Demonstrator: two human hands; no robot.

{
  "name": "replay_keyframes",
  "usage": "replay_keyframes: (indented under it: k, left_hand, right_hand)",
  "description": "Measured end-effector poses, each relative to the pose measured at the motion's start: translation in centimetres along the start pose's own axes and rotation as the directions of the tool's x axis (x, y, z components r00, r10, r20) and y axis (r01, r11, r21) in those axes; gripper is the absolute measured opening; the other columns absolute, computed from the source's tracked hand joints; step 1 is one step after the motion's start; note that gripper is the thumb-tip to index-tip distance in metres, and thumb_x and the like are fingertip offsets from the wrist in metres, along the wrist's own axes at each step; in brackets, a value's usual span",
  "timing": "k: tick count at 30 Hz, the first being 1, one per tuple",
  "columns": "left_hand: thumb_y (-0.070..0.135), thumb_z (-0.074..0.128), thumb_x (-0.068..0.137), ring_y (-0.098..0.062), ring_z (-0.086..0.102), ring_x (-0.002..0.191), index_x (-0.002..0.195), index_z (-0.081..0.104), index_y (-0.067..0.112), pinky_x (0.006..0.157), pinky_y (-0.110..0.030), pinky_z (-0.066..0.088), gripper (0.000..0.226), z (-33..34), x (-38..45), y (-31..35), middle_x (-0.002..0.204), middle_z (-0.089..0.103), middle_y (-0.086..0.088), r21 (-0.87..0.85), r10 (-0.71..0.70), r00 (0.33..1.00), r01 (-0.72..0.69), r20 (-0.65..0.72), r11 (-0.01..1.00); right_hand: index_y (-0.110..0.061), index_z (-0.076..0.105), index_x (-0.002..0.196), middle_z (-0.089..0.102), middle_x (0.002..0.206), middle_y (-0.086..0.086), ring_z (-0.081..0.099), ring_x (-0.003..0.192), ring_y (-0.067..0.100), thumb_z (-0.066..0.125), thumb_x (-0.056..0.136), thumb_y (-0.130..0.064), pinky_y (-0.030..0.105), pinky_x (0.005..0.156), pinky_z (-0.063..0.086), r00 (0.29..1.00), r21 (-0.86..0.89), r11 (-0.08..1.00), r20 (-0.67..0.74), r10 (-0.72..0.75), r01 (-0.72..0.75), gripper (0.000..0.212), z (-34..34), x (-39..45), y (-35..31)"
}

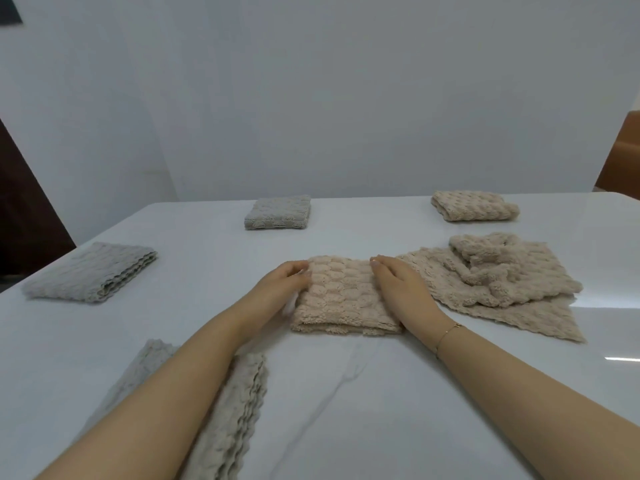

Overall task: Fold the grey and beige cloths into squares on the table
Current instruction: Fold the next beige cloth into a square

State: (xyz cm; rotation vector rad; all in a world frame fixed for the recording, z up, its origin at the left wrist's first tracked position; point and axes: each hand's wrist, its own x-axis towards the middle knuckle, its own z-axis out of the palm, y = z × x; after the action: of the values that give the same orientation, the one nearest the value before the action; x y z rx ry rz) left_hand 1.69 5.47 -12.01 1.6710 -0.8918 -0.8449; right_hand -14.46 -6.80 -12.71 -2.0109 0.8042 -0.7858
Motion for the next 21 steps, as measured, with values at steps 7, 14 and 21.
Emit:
replay_keyframes:
  k: [7,14,21]
  left_hand:
    - [0.032,0.075,0.078,-0.021,0.059,0.069,0.107,0.058,0.004,0.068,-0.031,0.047,0.043,0.1,1.9,2.3,0.079,0.065,-0.007,0.042,-0.202,0.977,0.205,-0.073,0.978]
    - [0.019,0.076,0.079,-0.033,0.067,0.1,0.107,0.065,0.001,0.092,-0.044,0.053,0.036,1.9,1.8,3.6,0.105,0.071,-0.016,-0.018,-0.162,0.984,0.161,-0.075,0.987]
    - [0.004,0.074,0.078,-0.015,0.067,0.094,0.103,0.062,0.013,0.078,-0.025,0.055,0.029,0.4,-2.4,5.9,0.103,0.069,-0.001,0.016,0.394,0.91,-0.396,-0.132,0.918]
  right_hand:
    - [-0.01,0.061,0.115,0.062,0.107,0.004,0.056,0.1,0.02,0.048,0.096,-0.026,0.032,0.086,0.042,1.0,-0.01,1.0,0.003,0.019,-0.019,0.028,0.1,0.2,0.6]
    - [-0.018,0.037,0.142,0.041,0.143,-0.001,0.041,0.128,0.014,0.064,0.088,-0.025,0.027,0.103,0.034,0.997,0.154,0.986,-0.037,0.075,-0.068,0.061,-0.6,0.6,0.7]
    - [-0.01,0.062,0.113,0.072,0.109,0.008,0.068,0.099,0.026,0.076,0.07,-0.008,0.032,0.079,0.056,0.958,0.695,0.683,0.284,0.028,-0.226,0.045,-2.3,1.4,-1.2]
